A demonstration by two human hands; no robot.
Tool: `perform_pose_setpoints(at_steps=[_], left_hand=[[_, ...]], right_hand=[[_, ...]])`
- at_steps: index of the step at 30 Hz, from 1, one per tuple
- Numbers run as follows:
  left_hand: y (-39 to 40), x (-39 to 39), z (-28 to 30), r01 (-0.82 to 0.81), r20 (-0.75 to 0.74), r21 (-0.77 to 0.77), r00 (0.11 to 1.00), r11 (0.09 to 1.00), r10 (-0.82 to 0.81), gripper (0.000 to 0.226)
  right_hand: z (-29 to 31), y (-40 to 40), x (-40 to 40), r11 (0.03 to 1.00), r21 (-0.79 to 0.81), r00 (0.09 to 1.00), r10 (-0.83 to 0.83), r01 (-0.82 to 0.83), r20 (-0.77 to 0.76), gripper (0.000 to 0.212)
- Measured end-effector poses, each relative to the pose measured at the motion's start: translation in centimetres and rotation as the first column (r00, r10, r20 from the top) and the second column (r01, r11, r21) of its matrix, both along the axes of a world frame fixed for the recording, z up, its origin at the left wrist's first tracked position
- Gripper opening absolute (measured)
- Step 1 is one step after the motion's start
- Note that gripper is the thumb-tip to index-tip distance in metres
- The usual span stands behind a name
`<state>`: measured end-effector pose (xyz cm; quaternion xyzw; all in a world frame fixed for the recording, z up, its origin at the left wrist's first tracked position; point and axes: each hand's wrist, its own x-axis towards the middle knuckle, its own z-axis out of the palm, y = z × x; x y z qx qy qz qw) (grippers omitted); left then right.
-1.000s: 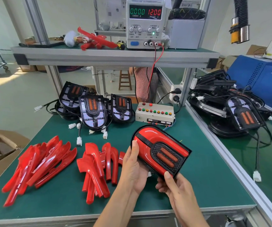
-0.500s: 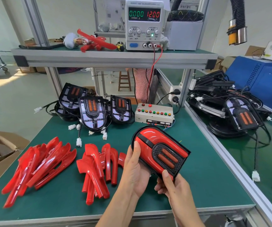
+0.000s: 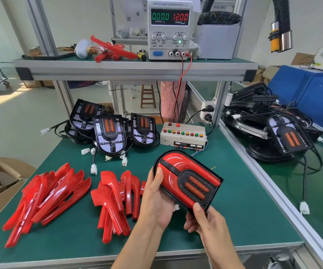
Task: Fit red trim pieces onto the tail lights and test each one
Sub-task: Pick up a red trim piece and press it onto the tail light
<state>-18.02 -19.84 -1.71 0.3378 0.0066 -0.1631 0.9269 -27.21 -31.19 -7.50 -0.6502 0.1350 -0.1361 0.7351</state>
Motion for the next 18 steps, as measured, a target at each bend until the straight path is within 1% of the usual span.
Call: perform_pose_setpoints(at_steps=[7,11,18], left_hand=[[0.09,0.05,-0.30,-0.024,-0.037,0.001,0.999,1.000,0.024,0.052],[0.08,0.01,-0.46,-0.013,-0.054,-0.013,0.998,1.000,0.012,0.054],[0.19,-0.27,-0.34,0.021,-0.072,-0.027,0.997,0.999,-0.022,0.058]], right_hand=[[-0.07,-0.19,-0.04,1.000,0.007,1.000,0.017,-0.017,-0.009,0.062],[-0.07,-0.12,-0.08,1.000,0.008,1.000,0.010,-0.010,-0.010,0.051],[0.28,-0.05,-0.10,1.000,0.014,1.000,0.018,-0.018,-0.024,0.048]])
